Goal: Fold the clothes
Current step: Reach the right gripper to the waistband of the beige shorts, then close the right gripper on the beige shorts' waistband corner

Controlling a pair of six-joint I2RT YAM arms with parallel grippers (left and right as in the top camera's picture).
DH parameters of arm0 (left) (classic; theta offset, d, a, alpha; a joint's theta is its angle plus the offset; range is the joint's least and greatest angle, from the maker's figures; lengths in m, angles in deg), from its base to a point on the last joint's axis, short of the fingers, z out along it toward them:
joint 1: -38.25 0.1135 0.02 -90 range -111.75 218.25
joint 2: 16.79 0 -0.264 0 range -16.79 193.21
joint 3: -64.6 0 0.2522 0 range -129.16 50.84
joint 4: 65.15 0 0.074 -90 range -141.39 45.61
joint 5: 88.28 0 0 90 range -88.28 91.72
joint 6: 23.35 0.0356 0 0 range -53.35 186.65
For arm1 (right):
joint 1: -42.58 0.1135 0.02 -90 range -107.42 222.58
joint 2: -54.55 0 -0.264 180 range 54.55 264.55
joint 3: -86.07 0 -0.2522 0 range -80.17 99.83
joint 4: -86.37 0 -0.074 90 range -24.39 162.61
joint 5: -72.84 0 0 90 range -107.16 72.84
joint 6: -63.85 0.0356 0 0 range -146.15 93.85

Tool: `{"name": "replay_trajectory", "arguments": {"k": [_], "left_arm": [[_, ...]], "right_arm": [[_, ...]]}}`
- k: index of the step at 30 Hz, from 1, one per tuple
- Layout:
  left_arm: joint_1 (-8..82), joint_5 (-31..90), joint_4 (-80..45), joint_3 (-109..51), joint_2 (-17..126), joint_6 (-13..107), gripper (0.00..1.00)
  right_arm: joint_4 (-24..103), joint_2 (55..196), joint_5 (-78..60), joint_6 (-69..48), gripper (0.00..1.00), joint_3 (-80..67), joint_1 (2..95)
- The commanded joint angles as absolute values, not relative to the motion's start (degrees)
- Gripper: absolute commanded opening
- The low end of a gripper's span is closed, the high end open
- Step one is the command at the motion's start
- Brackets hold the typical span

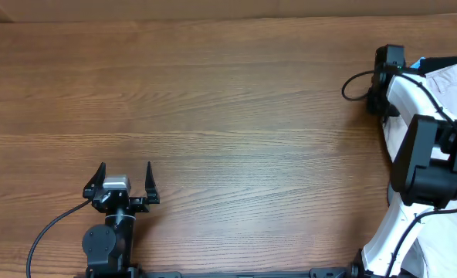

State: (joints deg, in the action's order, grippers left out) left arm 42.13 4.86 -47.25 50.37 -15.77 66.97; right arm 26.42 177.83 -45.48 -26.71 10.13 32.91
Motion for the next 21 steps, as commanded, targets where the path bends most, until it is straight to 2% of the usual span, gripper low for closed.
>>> {"name": "replay_trajectory", "arguments": {"k": [1,9,10,11,12,14,15,16,19,20,21], "left_arm": [[42.63,4.46,-47.12,50.54,-16.10,66.44,1.00],[42.63,4.46,-47.12,50.54,-16.10,66.44,1.00],[42.63,4.46,-47.12,50.54,-16.10,66.46,1.00],[42.63,4.46,-47.12,50.54,-16.10,66.46,1.00],[42.63,4.46,-47.12,50.54,-16.10,66.46,1.00],[42.63,4.46,-47.14,50.54,-16.10,66.46,1.00],[42.63,4.46,-47.12,50.54,-16.10,66.44,1.00],[42.63,4.46,-47.12,50.54,-16.10,66.44,1.00],[42.63,4.46,-47.12,50.54,-16.10,66.44,1.00],[42.63,4.46,-47.12,50.54,-16.10,66.44,1.00],[42.63,4.46,-47.14,50.54,-16.10,66.46,1.00]], "right_arm": [[26.22,174.68,-43.84,-23.94,0.04,14.35,32.60],[25.52,169.33,-35.90,-26.12,0.04,14.67,32.60],[25.35,169.66,-35.92,-26.82,0.06,14.46,32.60],[25.32,169.94,-35.92,-27.78,0.21,14.00,32.43],[25.30,170.44,-35.97,-28.15,0.27,13.45,32.25],[25.26,171.41,-35.92,-28.11,0.27,12.71,32.06],[25.15,172.02,-35.92,-28.09,0.13,12.45,31.95],[25.10,172.61,-35.88,-27.87,0.04,12.27,31.95],[25.17,174.34,-35.66,-27.43,0.04,11.79,31.95],[25.19,174.86,-35.71,-27.45,0.24,11.68,31.95],[25.19,175.01,-35.73,-27.48,0.40,11.68,31.95]]}}
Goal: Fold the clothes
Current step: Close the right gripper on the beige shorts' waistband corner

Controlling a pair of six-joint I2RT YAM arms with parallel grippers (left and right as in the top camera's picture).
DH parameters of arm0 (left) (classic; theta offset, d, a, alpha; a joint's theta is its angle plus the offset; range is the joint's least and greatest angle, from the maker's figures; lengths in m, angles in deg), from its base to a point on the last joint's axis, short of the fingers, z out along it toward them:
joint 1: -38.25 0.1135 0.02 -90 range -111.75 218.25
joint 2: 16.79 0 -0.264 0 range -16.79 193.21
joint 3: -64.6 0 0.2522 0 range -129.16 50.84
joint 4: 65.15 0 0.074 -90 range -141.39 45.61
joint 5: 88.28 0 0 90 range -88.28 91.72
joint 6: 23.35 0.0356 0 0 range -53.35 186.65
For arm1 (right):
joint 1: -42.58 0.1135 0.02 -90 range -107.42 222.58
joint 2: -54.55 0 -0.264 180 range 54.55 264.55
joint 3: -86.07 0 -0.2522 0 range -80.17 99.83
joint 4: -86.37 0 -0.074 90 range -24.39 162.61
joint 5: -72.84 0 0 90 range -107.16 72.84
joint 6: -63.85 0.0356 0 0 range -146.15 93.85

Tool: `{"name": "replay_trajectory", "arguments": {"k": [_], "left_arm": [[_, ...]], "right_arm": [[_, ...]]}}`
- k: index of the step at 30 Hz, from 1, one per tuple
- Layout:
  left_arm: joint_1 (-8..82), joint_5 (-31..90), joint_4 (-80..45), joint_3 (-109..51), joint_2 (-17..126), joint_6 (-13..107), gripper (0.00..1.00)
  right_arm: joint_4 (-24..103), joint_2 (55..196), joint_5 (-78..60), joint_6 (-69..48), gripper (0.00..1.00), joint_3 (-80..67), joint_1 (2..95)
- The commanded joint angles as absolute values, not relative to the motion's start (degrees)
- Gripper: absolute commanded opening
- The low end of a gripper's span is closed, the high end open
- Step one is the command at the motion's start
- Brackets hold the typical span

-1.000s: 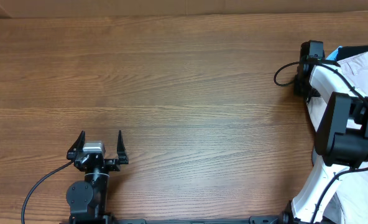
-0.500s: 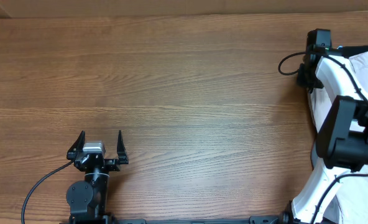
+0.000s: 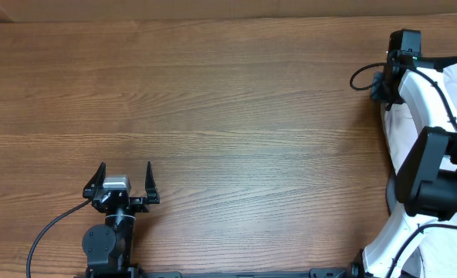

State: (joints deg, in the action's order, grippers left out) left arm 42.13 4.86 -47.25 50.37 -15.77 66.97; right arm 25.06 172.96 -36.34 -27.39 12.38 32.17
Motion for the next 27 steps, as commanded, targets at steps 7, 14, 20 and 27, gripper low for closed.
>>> {"name": "replay_trajectory", "arguments": {"k": [7,14,20,27], "left_arm": [[42.63,4.46,-47.14,50.54,-16.10,66.46,1.00],[42.63,4.46,-47.12,50.54,-16.10,66.44,1.00],[42.63,4.46,-47.14,50.54,-16.10,66.44,1.00],[42.63,4.46,-47.14,50.54,-16.10,66.46,1.00]], "right_arm": [[25.52,176.94,-38.07,-27.48,0.64,11.59,31.88],[25.50,180.04,-38.09,-27.65,0.82,10.41,31.90],[27.33,182.64,-39.88,-27.65,0.79,10.24,31.90],[29.32,182.97,-41.59,-27.69,0.45,10.19,31.16]]}}
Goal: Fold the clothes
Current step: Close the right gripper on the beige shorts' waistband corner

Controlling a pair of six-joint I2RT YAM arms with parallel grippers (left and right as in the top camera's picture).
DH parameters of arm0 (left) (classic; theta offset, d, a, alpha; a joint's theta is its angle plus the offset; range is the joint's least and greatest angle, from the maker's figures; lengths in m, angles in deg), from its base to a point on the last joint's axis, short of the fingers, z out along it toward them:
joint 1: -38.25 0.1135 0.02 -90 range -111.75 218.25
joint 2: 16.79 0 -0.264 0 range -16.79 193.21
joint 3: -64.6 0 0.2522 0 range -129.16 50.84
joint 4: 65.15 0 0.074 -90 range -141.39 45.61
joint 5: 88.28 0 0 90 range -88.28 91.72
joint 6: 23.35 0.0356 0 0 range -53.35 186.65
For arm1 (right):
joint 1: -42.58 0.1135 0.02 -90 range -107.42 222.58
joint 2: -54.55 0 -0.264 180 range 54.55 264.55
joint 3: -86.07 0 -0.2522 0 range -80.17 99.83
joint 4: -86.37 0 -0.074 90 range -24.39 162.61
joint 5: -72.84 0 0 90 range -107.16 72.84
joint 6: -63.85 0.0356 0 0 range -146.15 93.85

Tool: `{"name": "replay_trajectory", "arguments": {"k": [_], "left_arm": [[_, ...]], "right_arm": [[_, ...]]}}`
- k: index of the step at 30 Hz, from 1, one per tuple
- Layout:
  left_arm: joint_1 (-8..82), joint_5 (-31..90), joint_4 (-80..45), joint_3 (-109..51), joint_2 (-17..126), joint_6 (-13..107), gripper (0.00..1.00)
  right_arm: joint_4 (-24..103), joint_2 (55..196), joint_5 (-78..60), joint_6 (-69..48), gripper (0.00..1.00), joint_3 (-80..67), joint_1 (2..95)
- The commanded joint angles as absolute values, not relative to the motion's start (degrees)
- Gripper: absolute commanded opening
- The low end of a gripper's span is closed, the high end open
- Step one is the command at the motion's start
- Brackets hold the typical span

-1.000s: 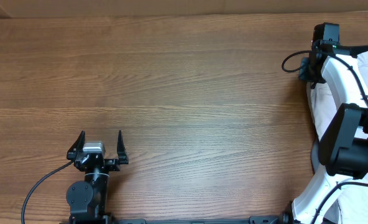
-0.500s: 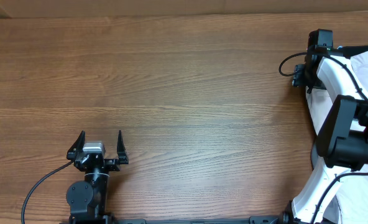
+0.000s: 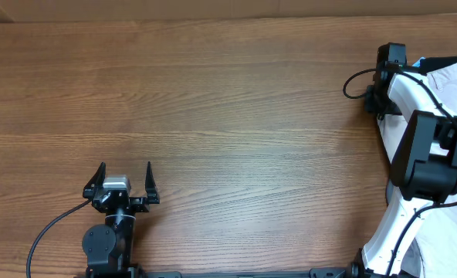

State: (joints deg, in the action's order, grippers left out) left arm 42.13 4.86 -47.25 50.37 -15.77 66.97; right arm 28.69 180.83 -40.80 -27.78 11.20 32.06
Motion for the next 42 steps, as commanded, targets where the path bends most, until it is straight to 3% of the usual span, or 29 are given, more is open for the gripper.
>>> {"name": "replay_trajectory", "arguments": {"k": [1,8,11,13,23,39,40,42], "left_arm": [[42.63,4.46,-47.12,50.54,-16.10,66.46,1.00],[42.63,4.46,-47.12,50.54,-16.10,66.46,1.00],[42.63,4.46,-47.14,50.54,-16.10,66.46,1.00],[42.63,4.46,-47.12,50.54,-16.10,66.44,1.00],[42.63,4.46,-47.12,50.54,-16.10,66.46,1.00],[42.63,4.46,-47.12,50.54,-16.10,66.46,1.00],[42.63,4.46,-47.14,50.54,-16.10,66.46,1.00],[42.63,4.46,-47.12,50.54,-16.10,66.44,1.00]], "right_arm": [[29.48,183.10,-41.59,-27.69,0.47,10.19,30.90],[29.19,186.51,-41.54,-27.94,0.52,10.17,29.33],[29.00,187.19,-41.52,-27.83,0.16,10.17,29.33],[29.26,187.01,-41.54,-27.43,0.04,10.59,29.35],[26.15,184.06,-41.45,-21.31,0.04,15.16,29.37],[26.63,175.43,-35.62,-22.12,0.04,15.05,29.37],[26.59,175.52,-34.74,-23.43,0.10,14.94,29.37],[26.90,175.56,-33.91,-24.72,0.33,14.06,29.37]]}}
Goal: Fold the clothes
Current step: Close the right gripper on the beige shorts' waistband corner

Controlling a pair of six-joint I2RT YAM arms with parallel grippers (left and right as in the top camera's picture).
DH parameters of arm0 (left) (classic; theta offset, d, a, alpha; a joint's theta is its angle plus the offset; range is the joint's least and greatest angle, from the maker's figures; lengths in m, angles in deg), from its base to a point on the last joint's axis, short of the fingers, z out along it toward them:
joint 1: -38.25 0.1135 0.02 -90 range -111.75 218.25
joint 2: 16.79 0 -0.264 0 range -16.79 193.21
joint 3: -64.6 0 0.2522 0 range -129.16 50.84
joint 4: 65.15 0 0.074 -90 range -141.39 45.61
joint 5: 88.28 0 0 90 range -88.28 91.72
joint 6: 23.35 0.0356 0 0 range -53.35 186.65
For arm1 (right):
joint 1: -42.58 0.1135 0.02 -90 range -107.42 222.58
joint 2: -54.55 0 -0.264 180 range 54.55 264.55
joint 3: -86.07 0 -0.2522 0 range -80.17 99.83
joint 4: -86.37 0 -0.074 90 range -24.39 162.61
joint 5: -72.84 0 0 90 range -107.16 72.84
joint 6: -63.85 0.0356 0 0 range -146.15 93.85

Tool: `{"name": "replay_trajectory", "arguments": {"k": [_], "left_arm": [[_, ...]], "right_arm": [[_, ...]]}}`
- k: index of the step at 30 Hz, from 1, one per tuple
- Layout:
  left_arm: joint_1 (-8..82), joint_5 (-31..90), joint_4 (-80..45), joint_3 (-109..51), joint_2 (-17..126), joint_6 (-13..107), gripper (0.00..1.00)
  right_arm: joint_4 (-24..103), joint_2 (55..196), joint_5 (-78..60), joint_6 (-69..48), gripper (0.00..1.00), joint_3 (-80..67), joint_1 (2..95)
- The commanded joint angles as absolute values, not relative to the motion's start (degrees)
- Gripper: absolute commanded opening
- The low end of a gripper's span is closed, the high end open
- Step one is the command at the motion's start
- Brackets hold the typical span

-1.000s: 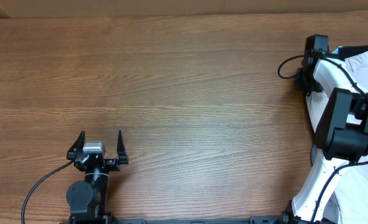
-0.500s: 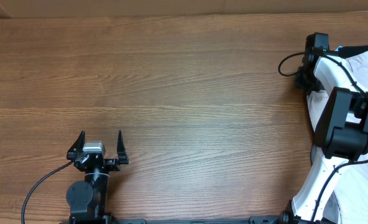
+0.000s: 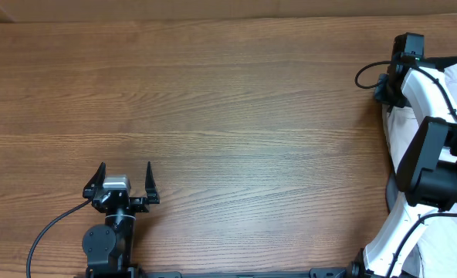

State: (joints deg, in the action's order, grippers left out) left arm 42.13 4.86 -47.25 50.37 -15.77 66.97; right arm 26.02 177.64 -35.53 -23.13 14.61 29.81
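A pile of clothes lies at the table's far right edge: a pale grey garment with a dark one (image 3: 445,62) behind it, both partly covered by my right arm. The right arm's wrist (image 3: 407,46) reaches over the pile's left side. Its fingers are hidden beneath it, so their state is unclear. My left gripper (image 3: 125,179) rests open near the front left, far from the clothes, with nothing between its fingers.
The wooden table (image 3: 228,116) stretches between the two arms. The white right arm and its black cables (image 3: 367,76) cover the right side. The left arm's base and cable (image 3: 51,232) sit at the front edge.
The right wrist has shifted to the right and toward the back, further over the clothes pile. More pale cloth shows under the arm. The left arm has not moved.
The right wrist stood at the pile's left edge, then further right over the clothes, then back at the left edge, and now right over the pile again. The left gripper stayed open and still throughout.
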Motion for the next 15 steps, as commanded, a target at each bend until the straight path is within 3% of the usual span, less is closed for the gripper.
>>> {"name": "replay_trajectory", "arguments": {"k": [1,15], "left_arm": [[42.63,4.46,-47.12,50.54,-16.10,66.44,1.00],[42.63,4.46,-47.12,50.54,-16.10,66.46,1.00]], "right_arm": [[27.09,175.78,-33.94,-24.70,0.47,13.63,29.37],[34.90,183.91,-32.49,-23.28,0.55,13.04,29.37]]}}
